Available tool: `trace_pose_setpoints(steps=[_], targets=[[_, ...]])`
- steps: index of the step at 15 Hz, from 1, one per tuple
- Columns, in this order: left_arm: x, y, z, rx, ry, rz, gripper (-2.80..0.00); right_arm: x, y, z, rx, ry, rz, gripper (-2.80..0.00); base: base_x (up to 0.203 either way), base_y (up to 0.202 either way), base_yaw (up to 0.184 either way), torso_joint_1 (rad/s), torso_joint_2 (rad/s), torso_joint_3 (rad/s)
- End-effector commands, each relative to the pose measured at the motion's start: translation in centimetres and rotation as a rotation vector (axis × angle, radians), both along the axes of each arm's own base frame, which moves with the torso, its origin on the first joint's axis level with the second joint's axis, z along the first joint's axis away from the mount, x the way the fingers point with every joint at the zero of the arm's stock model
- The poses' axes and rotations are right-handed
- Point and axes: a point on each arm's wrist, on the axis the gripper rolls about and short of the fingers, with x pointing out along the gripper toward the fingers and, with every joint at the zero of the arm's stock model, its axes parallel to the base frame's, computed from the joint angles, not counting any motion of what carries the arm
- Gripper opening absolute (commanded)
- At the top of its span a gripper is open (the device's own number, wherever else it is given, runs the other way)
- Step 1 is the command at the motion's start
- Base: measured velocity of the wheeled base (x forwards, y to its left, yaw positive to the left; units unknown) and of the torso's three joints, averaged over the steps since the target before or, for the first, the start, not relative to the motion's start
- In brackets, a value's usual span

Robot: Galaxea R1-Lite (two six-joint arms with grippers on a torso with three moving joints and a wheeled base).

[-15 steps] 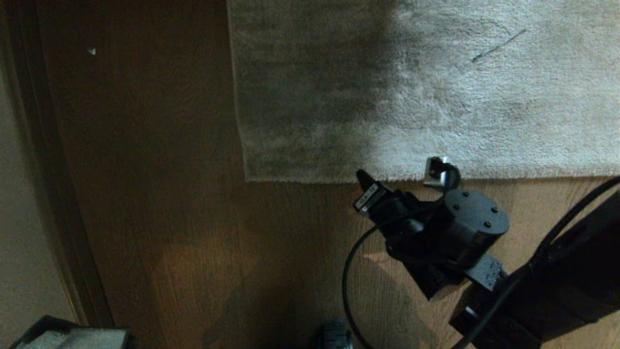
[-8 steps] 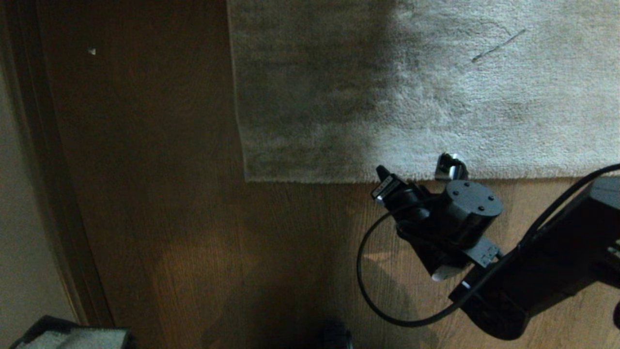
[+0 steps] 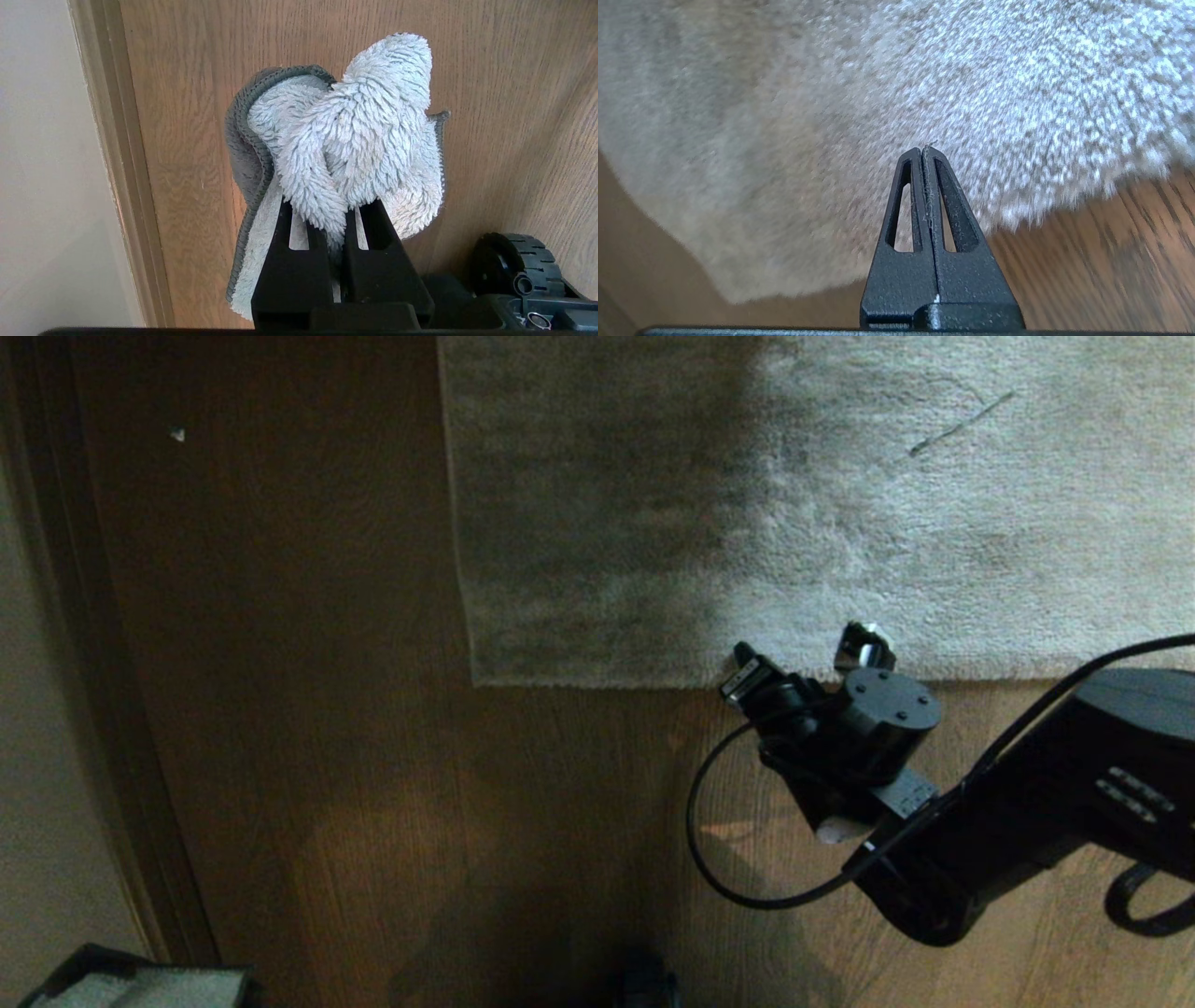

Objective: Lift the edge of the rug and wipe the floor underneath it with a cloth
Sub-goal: Lay down the carpet

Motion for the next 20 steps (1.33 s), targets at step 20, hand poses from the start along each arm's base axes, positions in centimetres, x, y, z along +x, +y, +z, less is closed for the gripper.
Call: trace_pose_setpoints(steps=[20], targets=[[0.0,0.0,0.0,-0.001,0.000,0.001,-2.80,-1.4,1.9,3.0,0.089,-0.110,0.068,-2.80,0.000,0.000,0.000,0.000,0.00,0.000]])
